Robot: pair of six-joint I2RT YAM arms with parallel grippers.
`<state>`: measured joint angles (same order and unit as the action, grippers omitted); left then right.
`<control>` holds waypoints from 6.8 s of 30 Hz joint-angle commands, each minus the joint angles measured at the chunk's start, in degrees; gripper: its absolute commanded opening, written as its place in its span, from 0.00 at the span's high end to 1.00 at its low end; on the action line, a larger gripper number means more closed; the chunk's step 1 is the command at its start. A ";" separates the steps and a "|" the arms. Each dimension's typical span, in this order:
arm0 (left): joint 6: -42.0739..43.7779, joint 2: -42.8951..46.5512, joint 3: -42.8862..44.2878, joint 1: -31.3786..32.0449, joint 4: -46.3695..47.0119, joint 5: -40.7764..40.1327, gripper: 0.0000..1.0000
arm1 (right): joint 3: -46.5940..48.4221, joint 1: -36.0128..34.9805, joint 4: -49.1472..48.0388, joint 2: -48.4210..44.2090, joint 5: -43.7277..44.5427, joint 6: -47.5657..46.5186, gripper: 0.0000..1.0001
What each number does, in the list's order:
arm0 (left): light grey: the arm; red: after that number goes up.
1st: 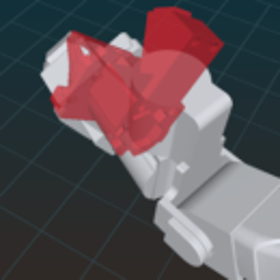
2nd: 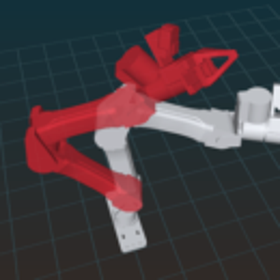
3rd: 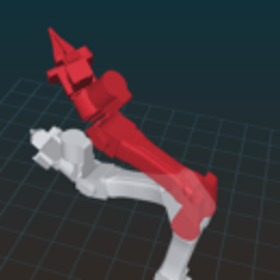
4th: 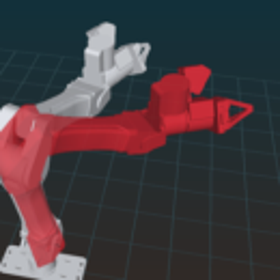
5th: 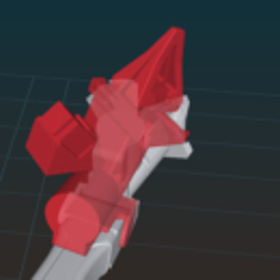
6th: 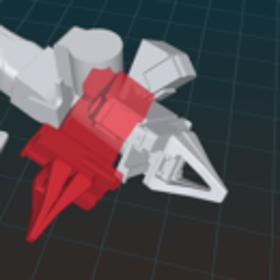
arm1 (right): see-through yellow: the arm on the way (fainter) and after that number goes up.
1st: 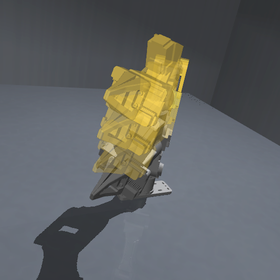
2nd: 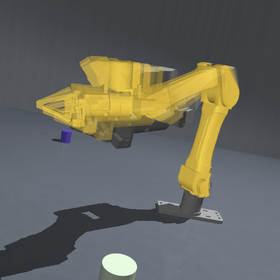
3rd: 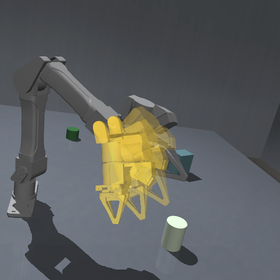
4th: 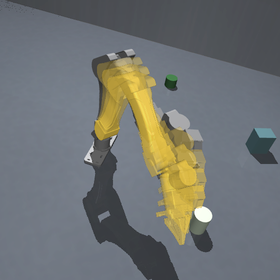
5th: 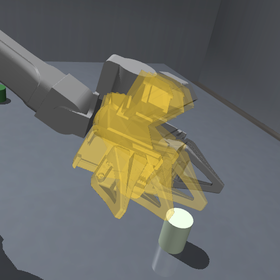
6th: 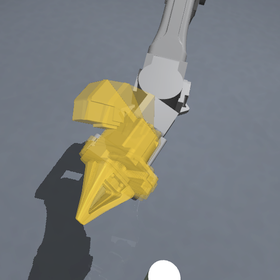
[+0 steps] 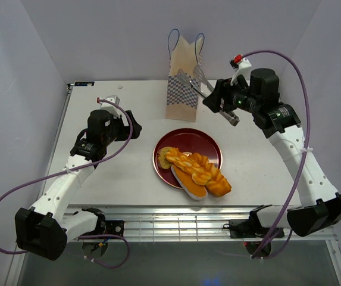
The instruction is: Place the fake bread into the paper bag
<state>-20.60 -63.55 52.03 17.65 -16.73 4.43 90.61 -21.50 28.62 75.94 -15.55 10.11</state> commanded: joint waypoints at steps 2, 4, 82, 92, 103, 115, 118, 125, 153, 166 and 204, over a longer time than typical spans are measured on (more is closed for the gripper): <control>0.30 1.32 1.85 0.02 0.03 -1.52 0.05 | -7.53 -0.48 -3.57 -5.71 -3.43 0.26 0.36; 0.30 1.32 1.93 0.02 0.12 -1.53 0.05 | -13.77 -1.09 -4.19 -8.69 -4.39 0.35 0.36; 0.03 1.41 1.94 0.02 0.12 -0.30 0.06 | -32.34 -20.16 10.14 -10.20 12.56 -4.31 0.52; 0.12 1.41 1.85 0.02 0.12 -0.47 0.06 | -29.71 -20.08 8.03 -11.08 18.80 -2.11 0.55; 0.12 1.50 2.02 0.10 0.03 -0.21 0.06 | -19.25 -20.08 7.15 -7.92 19.25 -2.63 0.57; -0.05 1.06 1.93 0.02 0.12 0.67 0.06 | 7.55 -19.90 6.97 4.38 27.67 -4.57 0.56; -0.05 1.06 1.94 0.02 0.12 0.67 0.06 | 14.93 -18.85 6.10 9.38 29.17 -5.19 0.56; -0.23 0.88 1.93 0.02 0.38 1.29 0.06 | 29.44 -13.75 4.34 19.31 27.07 -4.75 0.56; -1.20 -0.79 1.58 0.02 1.09 4.63 0.06 | 35.34 -0.04 -11.83 33.74 3.34 5.80 0.57; -1.11 -1.40 1.67 0.02 1.09 4.80 0.06 | 35.60 2.33 -13.59 36.38 2.10 6.68 0.56; -1.20 -0.96 1.76 0.02 1.09 4.72 0.04 | 32.18 3.74 -11.92 30.42 -5.36 5.45 0.38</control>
<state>-21.91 -65.49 52.12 17.65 -16.69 9.28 123.04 -18.00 19.49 112.20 -17.04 16.23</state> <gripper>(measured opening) 0.950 0.625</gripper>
